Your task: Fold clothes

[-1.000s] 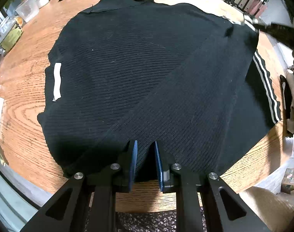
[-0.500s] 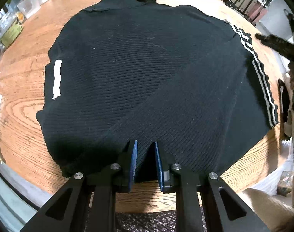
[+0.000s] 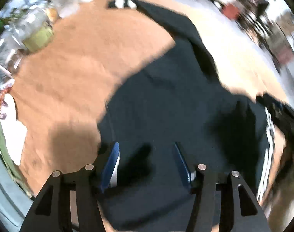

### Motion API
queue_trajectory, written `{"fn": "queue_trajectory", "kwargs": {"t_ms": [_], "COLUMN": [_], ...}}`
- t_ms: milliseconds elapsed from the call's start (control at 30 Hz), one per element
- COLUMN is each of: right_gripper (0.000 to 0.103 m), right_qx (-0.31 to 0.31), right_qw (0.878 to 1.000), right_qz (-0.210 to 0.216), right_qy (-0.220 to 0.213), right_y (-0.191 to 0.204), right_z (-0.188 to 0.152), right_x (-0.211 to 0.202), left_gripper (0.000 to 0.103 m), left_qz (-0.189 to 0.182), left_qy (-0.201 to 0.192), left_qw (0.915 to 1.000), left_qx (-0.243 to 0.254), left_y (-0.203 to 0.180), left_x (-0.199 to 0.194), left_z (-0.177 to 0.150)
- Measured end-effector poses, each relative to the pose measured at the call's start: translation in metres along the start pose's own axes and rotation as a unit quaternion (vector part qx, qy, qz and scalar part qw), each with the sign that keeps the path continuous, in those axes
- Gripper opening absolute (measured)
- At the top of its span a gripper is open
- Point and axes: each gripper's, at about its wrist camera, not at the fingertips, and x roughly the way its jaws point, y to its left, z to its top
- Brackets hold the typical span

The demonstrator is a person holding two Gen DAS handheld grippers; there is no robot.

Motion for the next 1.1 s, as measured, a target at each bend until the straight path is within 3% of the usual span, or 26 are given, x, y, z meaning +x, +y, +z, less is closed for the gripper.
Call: {"fn": "queue_trajectory", "kwargs": {"t_ms": [100, 167, 200, 267, 333, 400, 433, 567, 700, 800, 867, 933, 967, 1033, 1100], "right_gripper": [0.051, 0.054, 0.055, 0.055, 0.049, 0.024, 0.005, 0.005, 0.005, 0.005, 0.009, 0.013, 0.028, 0.047, 0.050], "right_qx": [-0.015, -0.017, -0.017, -0.019, -0.022, -0.027, -0.026, -0.031, -0.036, -0.018, -0.025, -0.037, -0.035, -0.020, -0.008], "right_qw": [1.000, 1.000, 1.000, 1.000, 1.000, 0.999, 0.999, 0.999, 0.996, 0.993, 0.991, 0.991, 0.992, 0.996, 0.998], "right_qz": [0.010, 0.011, 0.012, 0.014, 0.009, -0.006, -0.009, 0.019, 0.063, 0.117, 0.124, 0.103, 0.091, 0.077, 0.061], "right_qy": [-0.008, -0.005, -0.004, -0.001, 0.007, 0.024, 0.031, -0.010, -0.052, -0.017, 0.039, 0.080, 0.074, 0.041, 0.008], "right_y": [0.034, 0.050, 0.058, 0.075, 0.087, 0.089, 0.085, 0.074, 0.059, 0.042, 0.038, 0.034, 0.029, 0.017, 0.012], "right_z": [0.024, 0.038, 0.045, 0.059, 0.070, 0.072, 0.071, 0.063, 0.033, -0.011, -0.038, -0.056, -0.056, -0.044, -0.020], "right_x": [0.020, 0.037, 0.045, 0.061, 0.077, 0.088, 0.087, 0.055, 0.003, -0.009, 0.003, 0.012, 0.008, -0.008, -0.019], "left_gripper": [0.056, 0.038, 0.035, 0.022, 0.018, 0.014, 0.013, 0.012, 0.009, 0.005, 0.005, 0.005, 0.005, 0.005, 0.005], "left_qz": [-0.027, -0.029, -0.023, 0.017, 0.036, 0.033, 0.040, 0.046, -0.001, -0.012, -0.010, -0.001, 0.004, 0.014, 0.018], "left_qy": [0.002, 0.004, 0.002, -0.023, -0.029, -0.007, 0.002, 0.039, 0.096, 0.114, 0.122, 0.129, 0.133, 0.140, 0.151], "left_qw": [0.9988, 0.9991, 0.9995, 0.9996, 0.9987, 0.9994, 0.9991, 0.9979, 0.9952, 0.9929, 0.9921, 0.9915, 0.9910, 0.9900, 0.9884], "left_qx": [-0.040, -0.030, -0.022, 0.007, 0.020, 0.011, 0.012, 0.023, -0.019, -0.029, -0.027, -0.022, -0.017, -0.009, -0.004], "left_y": [0.013, 0.009, 0.006, -0.006, -0.012, -0.011, -0.012, -0.010, 0.011, 0.018, 0.017, 0.013, 0.011, 0.007, 0.005], "left_x": [0.011, 0.017, 0.020, 0.020, 0.024, 0.033, 0.035, 0.039, 0.045, 0.047, 0.048, 0.048, 0.049, 0.049, 0.051], "left_z": [0.010, 0.010, 0.011, 0.014, 0.021, 0.029, 0.032, 0.038, 0.050, 0.052, 0.051, 0.048, 0.047, 0.046, 0.048]}}
